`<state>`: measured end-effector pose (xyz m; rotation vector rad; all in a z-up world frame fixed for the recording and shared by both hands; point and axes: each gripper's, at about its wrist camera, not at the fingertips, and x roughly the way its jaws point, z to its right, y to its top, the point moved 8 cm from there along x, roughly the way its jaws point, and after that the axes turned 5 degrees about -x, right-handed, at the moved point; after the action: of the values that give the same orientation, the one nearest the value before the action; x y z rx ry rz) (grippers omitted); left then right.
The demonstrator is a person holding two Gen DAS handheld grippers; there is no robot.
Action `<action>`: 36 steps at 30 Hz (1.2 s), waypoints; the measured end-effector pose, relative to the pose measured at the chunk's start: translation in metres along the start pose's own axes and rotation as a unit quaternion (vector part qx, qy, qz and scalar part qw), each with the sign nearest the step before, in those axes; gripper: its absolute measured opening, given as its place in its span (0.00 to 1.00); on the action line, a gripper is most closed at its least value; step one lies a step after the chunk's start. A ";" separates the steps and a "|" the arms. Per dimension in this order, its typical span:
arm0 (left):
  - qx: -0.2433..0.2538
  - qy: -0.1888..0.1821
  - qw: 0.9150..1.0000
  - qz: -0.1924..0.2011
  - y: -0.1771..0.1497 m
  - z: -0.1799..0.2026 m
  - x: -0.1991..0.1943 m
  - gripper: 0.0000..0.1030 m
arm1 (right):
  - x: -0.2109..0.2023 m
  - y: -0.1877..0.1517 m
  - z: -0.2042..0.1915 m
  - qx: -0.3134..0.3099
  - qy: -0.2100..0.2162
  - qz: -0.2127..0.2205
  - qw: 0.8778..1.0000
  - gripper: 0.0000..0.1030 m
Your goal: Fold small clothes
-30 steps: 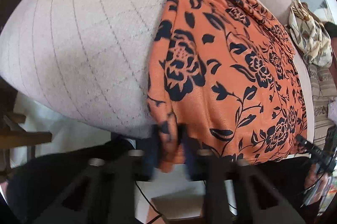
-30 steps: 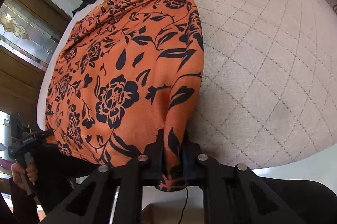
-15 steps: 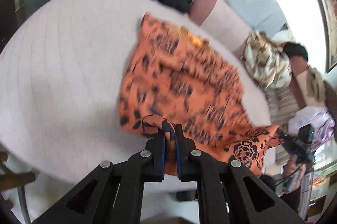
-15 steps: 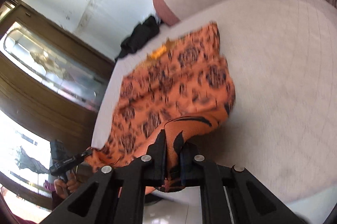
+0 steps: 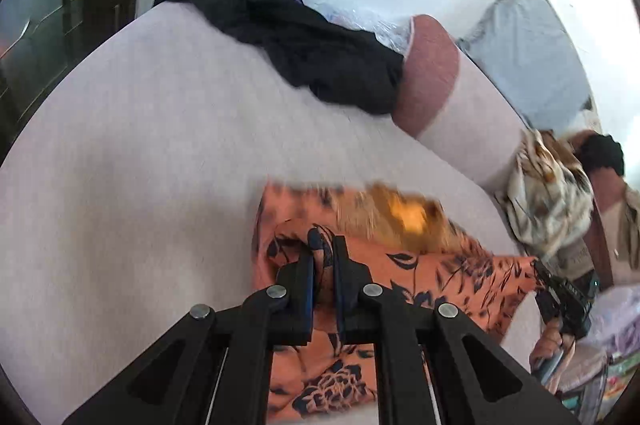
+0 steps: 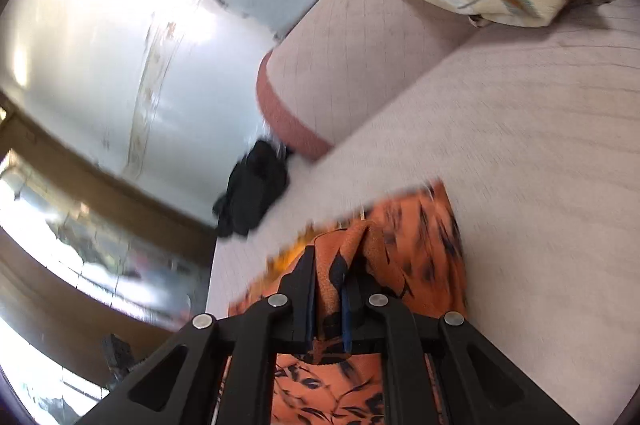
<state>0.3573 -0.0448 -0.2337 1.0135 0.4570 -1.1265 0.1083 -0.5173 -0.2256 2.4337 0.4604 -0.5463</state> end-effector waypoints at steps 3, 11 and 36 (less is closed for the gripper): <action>-0.004 0.027 1.000 0.009 0.026 -0.002 0.040 0.09 | 0.036 0.020 0.012 0.013 -0.017 0.020 1.000 0.09; -0.159 -0.015 0.987 0.030 0.010 -0.053 0.075 0.42 | 0.082 0.023 0.080 0.136 -0.008 0.004 0.991 0.21; -0.030 0.090 0.995 0.017 -0.161 0.034 0.041 0.69 | 0.166 -0.166 -0.120 -0.263 -0.102 -0.194 0.940 0.38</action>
<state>0.2234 -0.1069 -0.3171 1.0709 0.6118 -0.9894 0.2102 -0.2842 -0.2954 1.7610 0.8806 -0.7222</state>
